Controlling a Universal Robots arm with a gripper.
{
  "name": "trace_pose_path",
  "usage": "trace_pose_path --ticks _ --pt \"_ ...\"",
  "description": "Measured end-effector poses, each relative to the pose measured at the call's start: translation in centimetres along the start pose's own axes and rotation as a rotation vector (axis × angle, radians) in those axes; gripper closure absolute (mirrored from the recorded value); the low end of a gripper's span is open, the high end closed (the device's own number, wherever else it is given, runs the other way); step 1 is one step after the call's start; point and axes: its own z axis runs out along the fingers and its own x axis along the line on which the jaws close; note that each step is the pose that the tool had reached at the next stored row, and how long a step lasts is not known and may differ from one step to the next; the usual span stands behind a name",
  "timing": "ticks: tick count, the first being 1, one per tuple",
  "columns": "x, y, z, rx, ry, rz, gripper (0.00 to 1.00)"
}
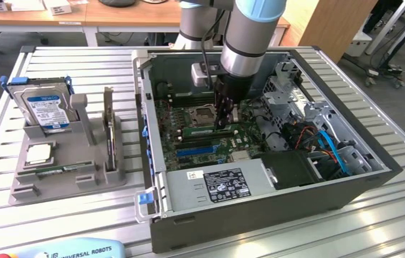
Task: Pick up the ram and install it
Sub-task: 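Insert the ram into the slot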
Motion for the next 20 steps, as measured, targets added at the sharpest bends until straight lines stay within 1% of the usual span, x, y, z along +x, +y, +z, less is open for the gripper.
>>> trace_pose_path --ticks 20 --pt "0.01 -0.01 0.29 0.0006 0.0002 0.000 0.88"
